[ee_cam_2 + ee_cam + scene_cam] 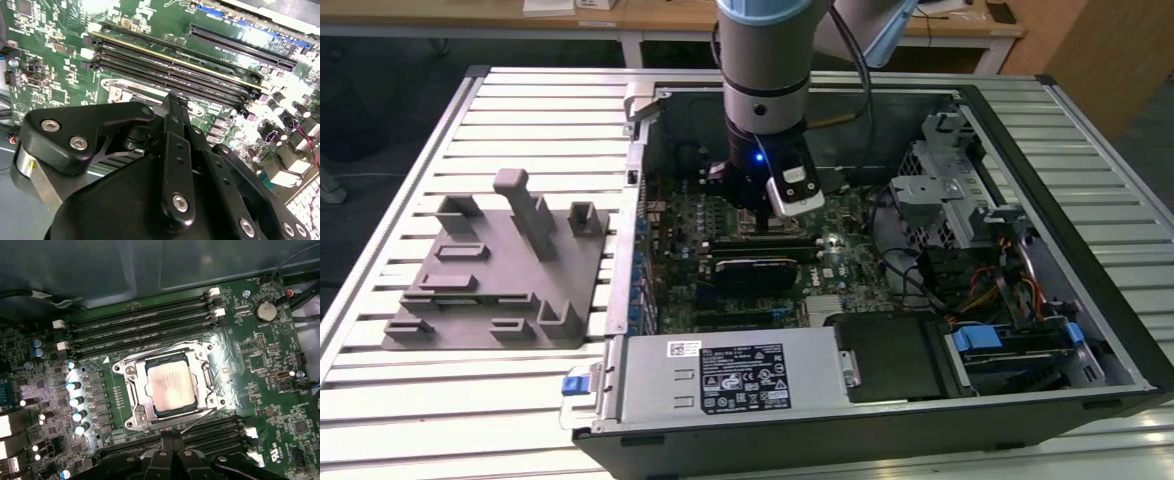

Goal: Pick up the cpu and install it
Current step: 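Install the second cpu locking lever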

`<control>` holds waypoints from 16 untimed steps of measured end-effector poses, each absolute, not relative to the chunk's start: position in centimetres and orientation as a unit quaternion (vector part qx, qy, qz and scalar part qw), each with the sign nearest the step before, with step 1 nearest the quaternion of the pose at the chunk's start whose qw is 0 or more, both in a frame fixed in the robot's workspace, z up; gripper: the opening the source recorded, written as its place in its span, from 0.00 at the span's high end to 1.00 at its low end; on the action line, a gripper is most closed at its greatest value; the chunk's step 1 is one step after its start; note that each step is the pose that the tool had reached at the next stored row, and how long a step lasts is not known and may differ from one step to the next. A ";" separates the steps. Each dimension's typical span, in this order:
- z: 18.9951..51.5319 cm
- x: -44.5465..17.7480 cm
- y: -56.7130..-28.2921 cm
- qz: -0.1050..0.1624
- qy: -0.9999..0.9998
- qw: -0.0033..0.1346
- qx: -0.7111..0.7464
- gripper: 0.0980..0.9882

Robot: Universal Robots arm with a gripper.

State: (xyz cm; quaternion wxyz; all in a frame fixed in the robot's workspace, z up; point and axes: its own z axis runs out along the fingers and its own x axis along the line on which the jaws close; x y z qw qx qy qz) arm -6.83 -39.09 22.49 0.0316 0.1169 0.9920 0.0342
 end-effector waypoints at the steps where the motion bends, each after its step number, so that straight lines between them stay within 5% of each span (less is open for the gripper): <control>1: 22.4 -6.9 -39.2 0.038 0.992 0.031 0.117 0.99; 16: 21.5 -8.4 -41.0 0.086 0.989 0.025 0.118 0.99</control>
